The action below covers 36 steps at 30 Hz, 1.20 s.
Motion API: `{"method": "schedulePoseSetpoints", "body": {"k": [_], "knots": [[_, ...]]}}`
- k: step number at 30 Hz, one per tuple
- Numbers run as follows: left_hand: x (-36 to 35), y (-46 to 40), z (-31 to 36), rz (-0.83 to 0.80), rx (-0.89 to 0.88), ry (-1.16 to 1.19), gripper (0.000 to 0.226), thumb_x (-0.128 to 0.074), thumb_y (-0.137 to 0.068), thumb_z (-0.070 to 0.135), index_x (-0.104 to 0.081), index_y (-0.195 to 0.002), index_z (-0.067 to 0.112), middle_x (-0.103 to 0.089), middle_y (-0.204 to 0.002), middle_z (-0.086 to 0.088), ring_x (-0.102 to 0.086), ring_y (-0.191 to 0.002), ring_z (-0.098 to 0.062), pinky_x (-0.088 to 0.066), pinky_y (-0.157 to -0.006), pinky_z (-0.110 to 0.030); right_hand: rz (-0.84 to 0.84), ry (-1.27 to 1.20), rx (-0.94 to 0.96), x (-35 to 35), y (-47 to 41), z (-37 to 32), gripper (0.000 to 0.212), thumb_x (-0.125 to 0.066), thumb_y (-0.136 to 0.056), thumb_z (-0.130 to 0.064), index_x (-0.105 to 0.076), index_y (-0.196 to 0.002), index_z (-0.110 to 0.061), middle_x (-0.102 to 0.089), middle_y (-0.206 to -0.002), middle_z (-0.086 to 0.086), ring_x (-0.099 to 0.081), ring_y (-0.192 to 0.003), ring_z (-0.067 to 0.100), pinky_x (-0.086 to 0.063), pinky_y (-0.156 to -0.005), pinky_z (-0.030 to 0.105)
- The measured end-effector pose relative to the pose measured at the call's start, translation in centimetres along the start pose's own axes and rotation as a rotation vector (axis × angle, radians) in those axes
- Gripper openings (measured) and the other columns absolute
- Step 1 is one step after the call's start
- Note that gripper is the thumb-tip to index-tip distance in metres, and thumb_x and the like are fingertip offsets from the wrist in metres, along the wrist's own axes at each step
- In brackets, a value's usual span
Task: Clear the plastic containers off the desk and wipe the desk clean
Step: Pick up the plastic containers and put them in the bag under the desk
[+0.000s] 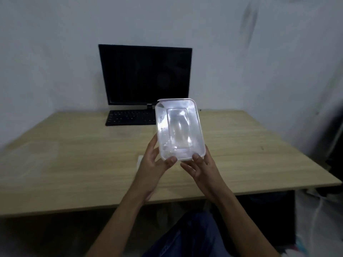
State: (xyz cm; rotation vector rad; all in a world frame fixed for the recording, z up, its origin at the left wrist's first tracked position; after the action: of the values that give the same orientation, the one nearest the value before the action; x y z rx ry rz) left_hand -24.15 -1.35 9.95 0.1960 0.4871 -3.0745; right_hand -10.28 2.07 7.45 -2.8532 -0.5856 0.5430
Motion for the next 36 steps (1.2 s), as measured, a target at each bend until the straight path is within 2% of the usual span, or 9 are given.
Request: {"method": "schedulePoseSetpoints", "body": {"k": [4,10,13,17,20,24,28,33,36], "knots": [[-6.9,0.2,-1.7,-0.071,-0.001,0.021,0.084,-0.074,-0.076,0.019,-0.03,-0.145,0.04,-0.054,-0.136,0.005,-0.062,-0.112,-0.006,-0.053,-0.081,-0.021,0.078,0.005,0.025,4.8,3.0,-1.6,0.086,-0.082,-0.072,-0.036,-0.031,-0.14,-0.048,-0.056,-0.135,0.013,-0.06,-0.114,0.032,-0.048,-0.096,0.051],[-17.3,0.7,-4.6,-0.31,0.045,0.023,0.088,-0.073,-0.081,0.014,-0.02,-0.147,0.041,-0.048,-0.141,0.013,-0.056,-0.118,-0.001,-0.051,-0.086,-0.021,0.299,-0.097,0.084,13.0,8.3,-5.0,0.08,-0.072,-0.071,-0.02,-0.037,-0.135,-0.051,-0.064,-0.118,0.01,-0.065,-0.077,0.024,-0.054,-0.077,0.038],[-21.8,1.8,-6.7,-0.457,0.067,-0.07,0.095,-0.075,-0.082,0.015,-0.014,-0.148,0.046,-0.042,-0.145,0.016,-0.051,-0.123,0.0,-0.049,-0.096,-0.026,0.405,-0.084,0.083,17.5,11.5,-5.8,0.069,-0.068,-0.08,-0.013,-0.042,-0.128,-0.056,-0.063,-0.124,0.012,-0.066,-0.089,0.032,-0.054,-0.069,0.037],[-24.8,3.2,-8.8,-0.561,0.069,-0.222,0.092,-0.073,-0.085,0.021,-0.01,-0.139,0.061,-0.037,-0.141,0.033,-0.048,-0.122,0.008,-0.045,-0.098,-0.017,0.527,-0.025,0.074,22.4,14.9,-5.8,0.071,-0.068,-0.077,-0.019,-0.037,-0.132,-0.055,-0.059,-0.129,0.013,-0.06,-0.114,0.039,-0.054,-0.081,0.045],[-26.5,3.7,-10.3,-0.608,0.066,-0.332,0.09,-0.071,-0.086,0.025,-0.007,-0.138,0.061,-0.033,-0.145,0.026,-0.046,-0.122,0.008,-0.043,-0.091,-0.011,0.586,0.034,0.084,24.9,17.0,-6.0,0.071,-0.065,-0.081,-0.021,-0.033,-0.143,-0.035,-0.057,-0.135,0.008,-0.059,-0.117,0.033,-0.054,-0.084,0.044],[-28.6,4.0,-11.9,-0.644,0.042,-0.45,0.091,-0.069,-0.087,0.027,-0.006,-0.149,0.047,-0.036,-0.147,0.016,-0.048,-0.12,-0.001,-0.043,-0.091,-0.014,0.66,0.027,0.082,27.3,18.9,-5.9,0.066,-0.063,-0.083,-0.02,-0.036,-0.142,-0.027,-0.058,-0.133,0.006,-0.061,-0.116,0.028,-0.054,-0.087,0.044],[-30.4,4.4,-12.9,-0.712,-0.042,-0.55,0.079,-0.067,-0.088,0.025,-0.016,-0.141,0.053,-0.04,-0.137,0.018,-0.051,-0.114,-0.003,-0.045,-0.091,-0.019,0.728,-0.02,0.069,29.1,20.5,-6.0,0.07,-0.072,-0.074,-0.024,-0.041,-0.137,-0.026,-0.063,-0.126,0.003,-0.064,-0.111,0.025,-0.054,-0.081,0.038],[-31.6,6.5,-17.0,-0.912,-0.122,-0.797,0.044,-0.062,-0.093,0.03,-0.051,-0.135,0.025,-0.049,-0.133,0.009,-0.048,-0.119,-0.005,-0.039,-0.102,-0.021,0.772,-0.022,0.029,32.0,23.8,-4.6,0.061,-0.061,-0.081,-0.019,-0.04,-0.139,-0.023,-0.061,-0.127,0.008,-0.066,-0.099,0.021,-0.053,-0.066,0.027],[-31.7,7.4,-20.0,-0.968,-0.11,-0.953,0.039,-0.059,-0.093,0.037,-0.056,-0.129,0.024,-0.052,-0.13,0.007,-0.047,-0.12,-0.008,-0.04,-0.099,-0.025,0.753,-0.005,-0.028,33.3,25.9,-3.8,0.062,-0.057,-0.083,-0.019,-0.038,-0.141,-0.027,-0.06,-0.13,0.009,-0.063,-0.108,0.026,-0.054,-0.081,0.037]]}}
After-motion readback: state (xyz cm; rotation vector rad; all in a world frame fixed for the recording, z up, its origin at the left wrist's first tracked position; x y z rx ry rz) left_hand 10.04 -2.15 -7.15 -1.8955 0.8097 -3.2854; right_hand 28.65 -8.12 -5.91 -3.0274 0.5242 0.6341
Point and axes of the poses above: each hand's wrist, its own y-axis away from the middle knuckle, its own x-axis out of the back of the hand, z = x × y, the point moved 9 cm from there along -y, towards the middle knuckle
